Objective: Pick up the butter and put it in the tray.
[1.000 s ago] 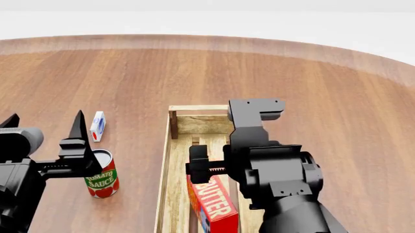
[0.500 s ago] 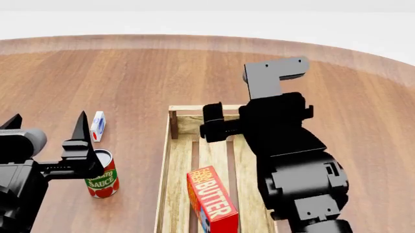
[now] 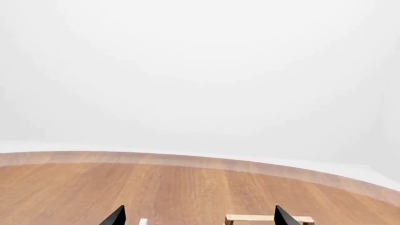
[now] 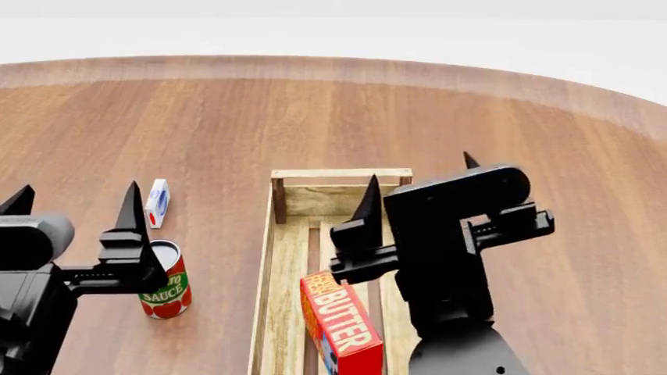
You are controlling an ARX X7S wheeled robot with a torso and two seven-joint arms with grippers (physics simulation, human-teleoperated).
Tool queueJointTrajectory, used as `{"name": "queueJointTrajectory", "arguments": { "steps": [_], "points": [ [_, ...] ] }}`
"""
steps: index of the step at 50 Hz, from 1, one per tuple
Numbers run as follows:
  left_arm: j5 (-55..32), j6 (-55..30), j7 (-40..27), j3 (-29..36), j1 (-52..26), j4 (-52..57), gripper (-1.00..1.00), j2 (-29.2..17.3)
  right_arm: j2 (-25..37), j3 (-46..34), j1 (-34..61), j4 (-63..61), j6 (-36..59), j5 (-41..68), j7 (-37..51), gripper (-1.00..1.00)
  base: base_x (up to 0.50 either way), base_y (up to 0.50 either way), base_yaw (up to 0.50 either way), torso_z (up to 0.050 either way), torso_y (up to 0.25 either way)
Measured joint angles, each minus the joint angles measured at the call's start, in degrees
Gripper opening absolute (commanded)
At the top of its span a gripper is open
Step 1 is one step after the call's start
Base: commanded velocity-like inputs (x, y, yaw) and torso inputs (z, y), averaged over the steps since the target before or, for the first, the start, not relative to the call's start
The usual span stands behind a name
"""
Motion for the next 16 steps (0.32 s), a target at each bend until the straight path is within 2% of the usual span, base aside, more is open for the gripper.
{"name": "queueJointTrajectory", "arguments": {
  "steps": [16],
  "points": [
    [-0.23, 0.21, -0.63, 0.25, 0.6, 1.86, 1.0, -0.26, 3.51, -3.59, -4.54, -11.37, 0.15, -8.06, 6.99, 1.0, 0.0, 0.0, 0.0, 0.0, 0.0]
  ]
}}
